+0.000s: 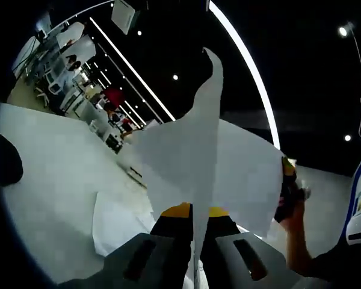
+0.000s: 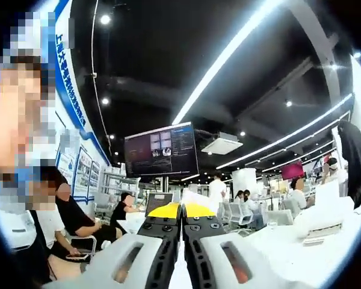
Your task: Organize the stack of printing papers by aligning and flattening the scattered papers on the table
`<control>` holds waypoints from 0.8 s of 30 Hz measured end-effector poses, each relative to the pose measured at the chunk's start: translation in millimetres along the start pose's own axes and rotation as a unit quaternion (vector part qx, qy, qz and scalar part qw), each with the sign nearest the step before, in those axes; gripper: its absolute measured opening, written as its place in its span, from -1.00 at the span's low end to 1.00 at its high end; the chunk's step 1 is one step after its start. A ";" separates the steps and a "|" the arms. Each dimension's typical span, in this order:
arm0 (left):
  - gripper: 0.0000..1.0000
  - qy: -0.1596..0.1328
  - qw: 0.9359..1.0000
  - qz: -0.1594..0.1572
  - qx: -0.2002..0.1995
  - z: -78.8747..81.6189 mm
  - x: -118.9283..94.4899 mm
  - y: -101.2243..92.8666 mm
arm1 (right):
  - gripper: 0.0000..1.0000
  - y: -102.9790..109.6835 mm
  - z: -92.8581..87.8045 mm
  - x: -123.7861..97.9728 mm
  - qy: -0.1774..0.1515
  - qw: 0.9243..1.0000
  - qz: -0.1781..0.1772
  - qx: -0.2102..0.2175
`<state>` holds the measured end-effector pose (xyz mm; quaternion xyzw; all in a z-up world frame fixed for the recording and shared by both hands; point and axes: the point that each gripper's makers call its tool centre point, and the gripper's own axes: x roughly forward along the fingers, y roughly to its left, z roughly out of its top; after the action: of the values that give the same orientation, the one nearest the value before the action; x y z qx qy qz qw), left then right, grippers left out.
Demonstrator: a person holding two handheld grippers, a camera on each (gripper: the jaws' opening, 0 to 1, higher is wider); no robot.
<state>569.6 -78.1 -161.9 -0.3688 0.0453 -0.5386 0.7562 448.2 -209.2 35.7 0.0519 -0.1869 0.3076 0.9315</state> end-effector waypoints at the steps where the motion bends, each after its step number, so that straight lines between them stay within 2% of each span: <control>1: -0.88 0.000 1.000 0.000 -0.001 -0.1 0.2 0.2 | -1.00 3.5 -0.9 2.3 0.002 1.000 0.004 -0.007; 4: -0.88 -0.001 1.000 0.001 -0.003 1.1 0.6 1.6 | -1.00 8.4 -3.5 3.4 0.007 1.000 0.010 -0.003; 7: -0.89 0.000 1.000 0.001 -0.004 1.0 0.8 2.8 | -1.00 14.5 -1.3 8.3 0.014 1.000 0.015 -0.017; 11: -0.89 0.000 1.000 0.001 -0.005 -0.1 1.3 3.4 | -1.00 29.1 18.9 22.2 0.008 0.998 0.034 -0.046; 17: -0.89 0.001 1.000 0.004 -0.010 -3.8 0.5 5.8 | -1.00 62.8 63.1 40.6 -0.030 0.994 0.079 -0.075; 20: -0.89 0.000 1.000 0.004 -0.011 -3.5 0.2 6.6 | -1.00 77.3 78.7 39.9 -0.050 0.991 0.094 -0.081; 24: -0.89 0.000 1.000 0.002 -0.013 -4.2 1.2 4.9 | -1.00 83.8 90.1 32.4 -0.067 0.989 0.102 -0.085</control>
<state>572.0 -80.5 -167.6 -0.3781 0.0531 -0.5366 0.7525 394.0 -142.9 129.8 -0.0264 -0.2783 0.3795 0.8820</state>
